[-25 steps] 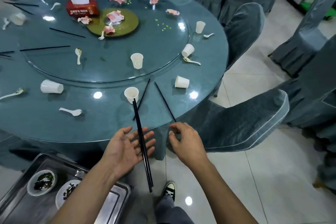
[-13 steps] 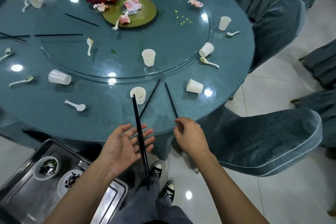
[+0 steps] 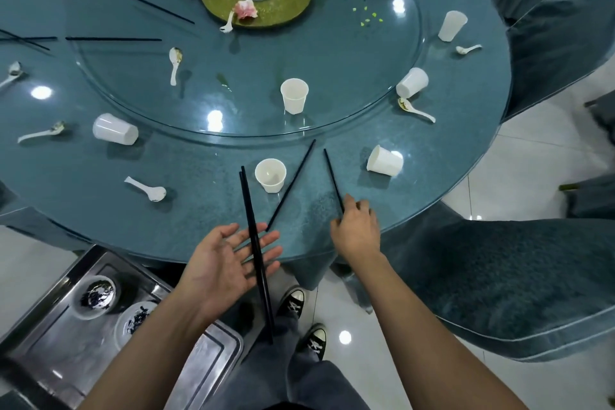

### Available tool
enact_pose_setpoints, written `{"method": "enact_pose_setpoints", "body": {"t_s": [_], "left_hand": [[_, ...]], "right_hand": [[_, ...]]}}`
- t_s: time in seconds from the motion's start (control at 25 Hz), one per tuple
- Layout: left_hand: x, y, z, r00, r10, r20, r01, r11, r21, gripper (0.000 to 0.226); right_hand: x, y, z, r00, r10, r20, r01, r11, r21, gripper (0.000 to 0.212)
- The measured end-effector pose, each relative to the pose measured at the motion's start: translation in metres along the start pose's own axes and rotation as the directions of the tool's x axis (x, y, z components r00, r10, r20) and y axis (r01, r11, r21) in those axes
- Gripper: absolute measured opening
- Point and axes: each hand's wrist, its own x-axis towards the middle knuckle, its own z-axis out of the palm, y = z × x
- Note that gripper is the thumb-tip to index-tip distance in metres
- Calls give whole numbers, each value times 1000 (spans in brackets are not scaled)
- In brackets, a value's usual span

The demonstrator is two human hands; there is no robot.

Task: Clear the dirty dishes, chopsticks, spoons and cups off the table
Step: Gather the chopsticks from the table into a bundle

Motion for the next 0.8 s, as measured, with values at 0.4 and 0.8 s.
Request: {"method": "enact_pose_setpoints", "body": {"t_s": [0.4, 0.8], "left_hand": [[24, 19, -23, 999, -13, -37, 13, 1000, -10, 51], [38, 26, -36, 998, -17, -65, 16, 1000, -16, 59]], "right_hand": [[42, -28, 31, 999, 38, 24, -37, 999, -18, 57], [50, -76, 64, 991, 111, -80, -114, 993, -27, 86]]}}
